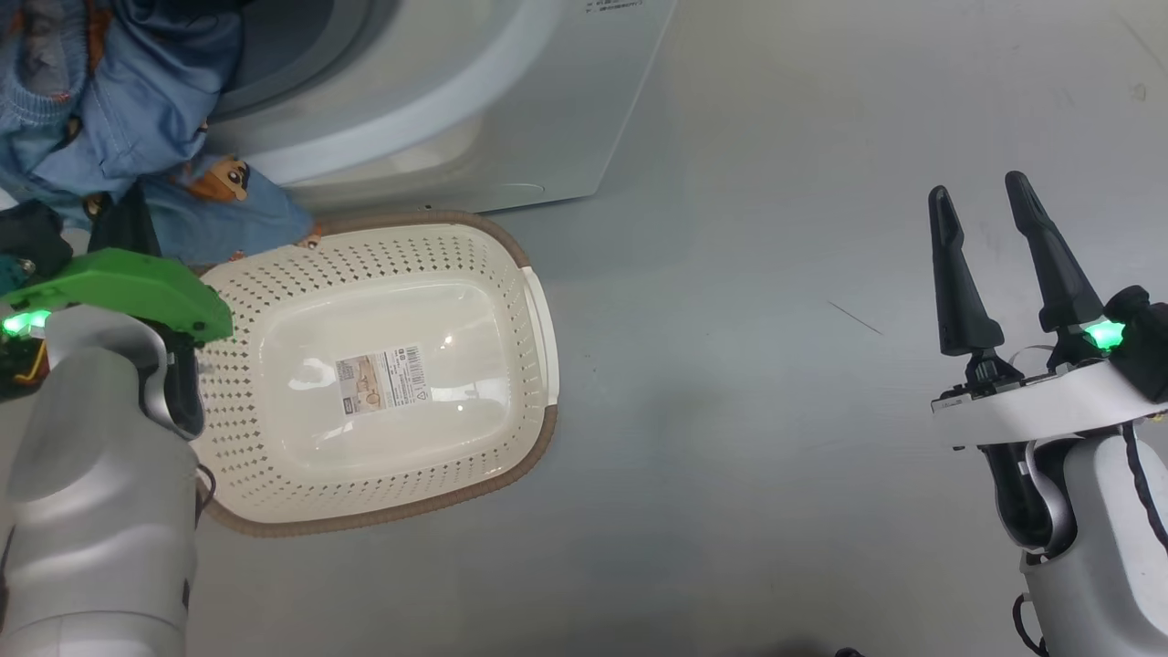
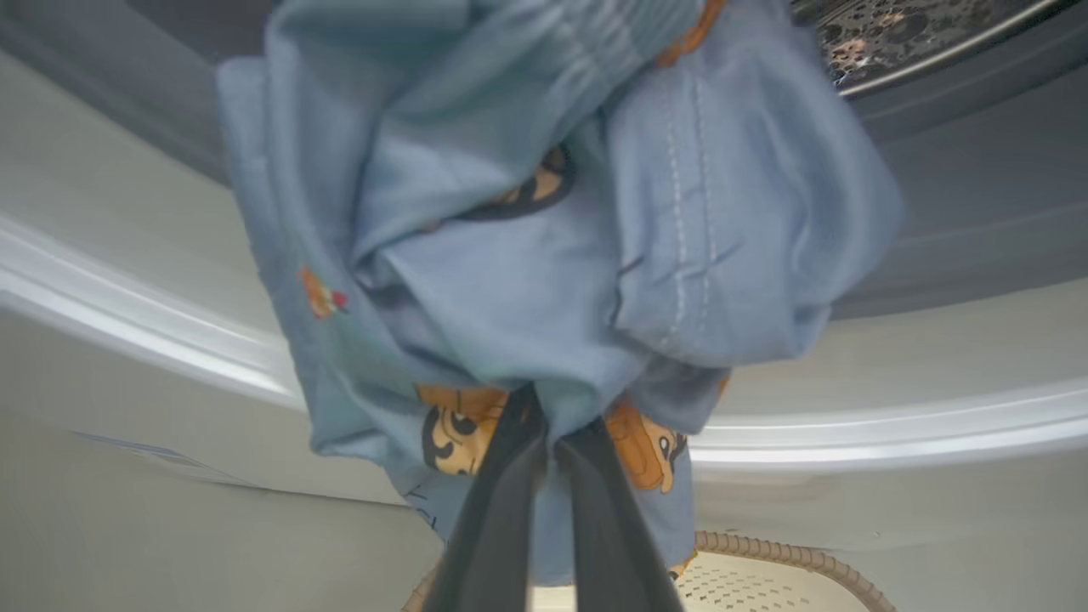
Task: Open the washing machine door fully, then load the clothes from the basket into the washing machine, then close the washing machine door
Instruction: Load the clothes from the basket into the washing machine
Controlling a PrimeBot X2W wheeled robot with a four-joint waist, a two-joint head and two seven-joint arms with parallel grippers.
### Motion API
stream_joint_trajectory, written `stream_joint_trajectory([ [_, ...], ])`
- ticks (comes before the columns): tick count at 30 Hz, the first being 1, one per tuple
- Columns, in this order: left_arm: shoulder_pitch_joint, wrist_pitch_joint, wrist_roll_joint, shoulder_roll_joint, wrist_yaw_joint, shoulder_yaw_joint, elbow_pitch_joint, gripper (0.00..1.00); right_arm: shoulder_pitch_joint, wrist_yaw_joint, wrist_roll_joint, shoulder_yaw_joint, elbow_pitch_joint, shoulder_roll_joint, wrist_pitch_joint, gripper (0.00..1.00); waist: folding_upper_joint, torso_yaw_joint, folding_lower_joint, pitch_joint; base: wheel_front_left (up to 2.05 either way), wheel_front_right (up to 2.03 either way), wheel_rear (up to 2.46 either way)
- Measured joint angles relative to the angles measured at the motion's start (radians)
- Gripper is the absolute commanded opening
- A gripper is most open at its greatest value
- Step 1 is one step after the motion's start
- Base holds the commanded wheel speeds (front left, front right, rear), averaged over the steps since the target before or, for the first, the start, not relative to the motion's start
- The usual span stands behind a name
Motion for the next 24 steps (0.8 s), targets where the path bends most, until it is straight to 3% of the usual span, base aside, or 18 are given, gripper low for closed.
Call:
stream_joint_trajectory([
  [11, -0.001, -0.003, 0.016, 0.005, -0.001, 0.013, -0.222, 0.0, 0.0, 0.0, 0.0, 0.01, 0.006, 0.005, 0.0, 1.0, 0.0, 0.007, 0.0, -0.019, 0.0, 0.0, 0.0],
  [24, -0.071, -0.003, 0.016, 0.029, -0.009, -0.002, -0.188, 0.0, 0.002, 0.0, 0.0, 0.048, 0.008, 0.027, 0.0, 1.0, 0.0, -0.026, 0.0, -0.031, 0.0, 0.0, 0.0],
])
